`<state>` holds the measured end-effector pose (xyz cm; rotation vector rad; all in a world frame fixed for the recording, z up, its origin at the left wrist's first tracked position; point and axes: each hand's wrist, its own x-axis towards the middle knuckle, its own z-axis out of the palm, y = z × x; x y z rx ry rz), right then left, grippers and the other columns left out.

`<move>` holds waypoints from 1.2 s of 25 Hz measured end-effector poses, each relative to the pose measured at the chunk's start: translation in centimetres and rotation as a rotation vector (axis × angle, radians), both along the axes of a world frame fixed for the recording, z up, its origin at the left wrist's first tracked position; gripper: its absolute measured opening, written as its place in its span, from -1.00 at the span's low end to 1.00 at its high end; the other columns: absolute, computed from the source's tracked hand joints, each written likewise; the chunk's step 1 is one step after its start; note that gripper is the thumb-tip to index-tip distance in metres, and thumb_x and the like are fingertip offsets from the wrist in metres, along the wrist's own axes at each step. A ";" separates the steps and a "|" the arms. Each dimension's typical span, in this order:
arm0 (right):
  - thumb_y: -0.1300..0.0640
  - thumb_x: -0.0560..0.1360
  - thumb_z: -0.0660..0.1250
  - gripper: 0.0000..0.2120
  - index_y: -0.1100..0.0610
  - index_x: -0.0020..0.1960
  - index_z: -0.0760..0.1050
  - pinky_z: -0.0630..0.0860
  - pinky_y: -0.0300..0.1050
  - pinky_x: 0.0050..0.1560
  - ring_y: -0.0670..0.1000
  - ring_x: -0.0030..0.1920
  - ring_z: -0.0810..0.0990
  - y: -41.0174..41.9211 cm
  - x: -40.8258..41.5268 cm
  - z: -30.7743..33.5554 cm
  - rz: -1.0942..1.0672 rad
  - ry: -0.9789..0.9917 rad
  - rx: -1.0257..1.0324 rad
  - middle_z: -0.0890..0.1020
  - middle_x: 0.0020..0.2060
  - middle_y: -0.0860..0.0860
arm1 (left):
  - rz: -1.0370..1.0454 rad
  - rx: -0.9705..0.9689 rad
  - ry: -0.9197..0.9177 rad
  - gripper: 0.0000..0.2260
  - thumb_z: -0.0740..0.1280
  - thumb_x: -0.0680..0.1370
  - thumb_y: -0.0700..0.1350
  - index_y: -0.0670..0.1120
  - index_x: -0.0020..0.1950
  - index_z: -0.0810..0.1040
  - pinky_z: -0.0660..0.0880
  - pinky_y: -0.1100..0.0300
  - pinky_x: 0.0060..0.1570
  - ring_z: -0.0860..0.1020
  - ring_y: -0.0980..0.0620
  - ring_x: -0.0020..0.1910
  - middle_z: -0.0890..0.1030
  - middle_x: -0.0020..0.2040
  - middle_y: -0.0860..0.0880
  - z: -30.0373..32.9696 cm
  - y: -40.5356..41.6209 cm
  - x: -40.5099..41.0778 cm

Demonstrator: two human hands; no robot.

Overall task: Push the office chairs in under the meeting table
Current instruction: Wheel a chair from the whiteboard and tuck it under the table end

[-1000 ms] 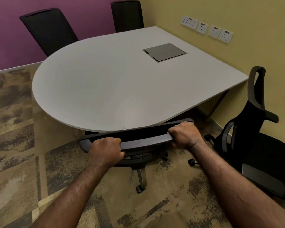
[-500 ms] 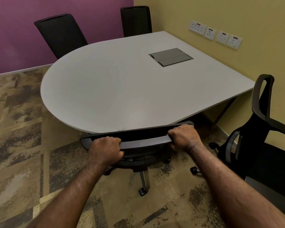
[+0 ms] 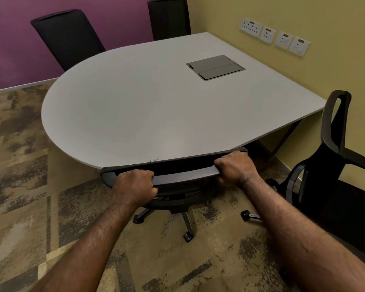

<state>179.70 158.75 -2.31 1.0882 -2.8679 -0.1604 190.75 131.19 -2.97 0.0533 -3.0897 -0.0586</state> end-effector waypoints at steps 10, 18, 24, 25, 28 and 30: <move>-0.02 0.28 0.35 -0.87 0.04 -0.27 0.52 0.35 -0.13 -0.33 0.09 -0.36 0.56 0.9 -1.7 -0.1 -0.023 -0.008 -0.004 0.60 -0.38 -0.01 | -0.010 0.033 0.025 -0.87 0.32 0.31 0.04 0.01 -0.23 0.54 0.27 0.17 -0.38 0.38 0.03 -0.39 0.48 -0.37 0.07 -0.3 0.7 -1.9; -0.02 0.31 0.35 -0.87 0.02 -0.24 0.52 0.39 -0.10 -0.26 0.06 -0.34 0.55 -0.1 1.4 -0.4 -0.042 -0.035 -0.029 0.60 -0.35 -0.02 | -0.031 0.021 0.008 -0.89 0.36 0.32 0.03 0.02 -0.26 0.54 0.24 0.20 -0.38 0.36 0.07 -0.41 0.39 -0.41 0.11 -0.3 -0.7 0.2; -0.03 0.29 0.39 -0.86 0.01 -0.28 0.50 0.50 -0.03 -0.20 0.03 -0.41 0.52 -1.3 5.5 -1.0 -0.043 -0.023 -0.074 0.56 -0.43 -0.05 | -0.035 0.010 0.012 -0.89 0.36 0.31 0.03 0.02 -0.28 0.53 0.25 0.20 -0.38 0.34 0.07 -0.41 0.47 -0.41 0.08 -0.6 -2.2 4.0; -0.03 0.28 0.41 -0.85 0.01 -0.29 0.50 0.50 -0.04 -0.20 0.03 -0.43 0.52 -1.4 6.2 -1.1 -0.033 -0.015 -0.081 0.56 -0.44 -0.05 | -0.038 0.013 0.024 -0.90 0.37 0.30 0.02 0.02 -0.29 0.52 0.24 0.20 -0.39 0.33 0.07 -0.42 0.43 -0.42 0.09 -0.6 -2.3 4.8; -0.01 0.24 0.45 -0.83 0.02 -0.33 0.48 0.51 -0.05 -0.23 0.02 -0.46 0.53 -1.5 8.1 -1.0 0.005 0.007 -0.091 0.56 -0.47 -0.05 | -0.049 0.025 0.040 -0.91 0.36 0.27 0.00 0.01 -0.32 0.52 0.22 0.21 -0.42 0.33 0.07 -0.46 0.44 -0.45 0.09 -0.4 -2.3 7.4; -0.01 0.20 0.49 -0.78 0.02 -0.37 0.46 0.51 -0.06 -0.27 0.01 -0.50 0.51 -1.7 9.3 -0.9 0.029 0.011 -0.100 0.53 -0.51 -0.06 | -0.053 0.030 0.054 -0.91 0.36 0.23 0.00 0.01 -0.36 0.51 0.23 0.23 -0.44 0.38 0.05 -0.50 0.46 -0.48 0.08 -0.3 -2.2 9.1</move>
